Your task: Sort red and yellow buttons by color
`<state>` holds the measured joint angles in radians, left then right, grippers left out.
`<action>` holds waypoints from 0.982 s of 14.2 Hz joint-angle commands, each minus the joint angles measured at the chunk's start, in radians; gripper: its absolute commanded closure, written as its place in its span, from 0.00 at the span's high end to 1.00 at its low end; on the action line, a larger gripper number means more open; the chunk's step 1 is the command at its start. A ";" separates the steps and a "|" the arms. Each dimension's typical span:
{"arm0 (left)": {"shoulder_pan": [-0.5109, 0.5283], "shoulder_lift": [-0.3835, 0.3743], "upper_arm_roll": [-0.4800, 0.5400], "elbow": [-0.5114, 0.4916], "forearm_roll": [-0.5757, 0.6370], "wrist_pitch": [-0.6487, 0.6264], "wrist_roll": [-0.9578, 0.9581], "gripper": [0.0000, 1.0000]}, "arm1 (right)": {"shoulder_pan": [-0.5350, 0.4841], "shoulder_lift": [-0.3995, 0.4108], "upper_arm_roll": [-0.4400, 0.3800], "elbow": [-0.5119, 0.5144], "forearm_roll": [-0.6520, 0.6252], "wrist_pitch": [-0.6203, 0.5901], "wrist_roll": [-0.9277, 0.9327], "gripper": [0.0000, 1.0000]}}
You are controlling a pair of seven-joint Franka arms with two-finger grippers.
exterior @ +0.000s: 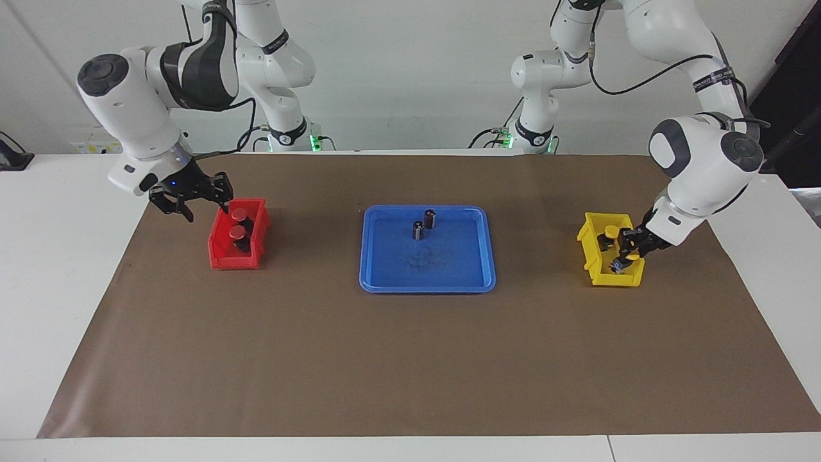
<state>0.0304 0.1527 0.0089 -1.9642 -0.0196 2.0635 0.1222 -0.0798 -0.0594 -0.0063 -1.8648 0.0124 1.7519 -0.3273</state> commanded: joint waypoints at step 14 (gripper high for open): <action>0.008 -0.013 -0.007 -0.093 0.018 0.093 0.013 0.15 | 0.037 0.016 -0.057 0.230 -0.042 -0.215 0.168 1.00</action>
<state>0.0304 0.1532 0.0083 -2.0332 -0.0196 2.1311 0.1253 -0.0764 -0.0288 -0.0359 -1.6158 -0.0134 1.5231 -0.1783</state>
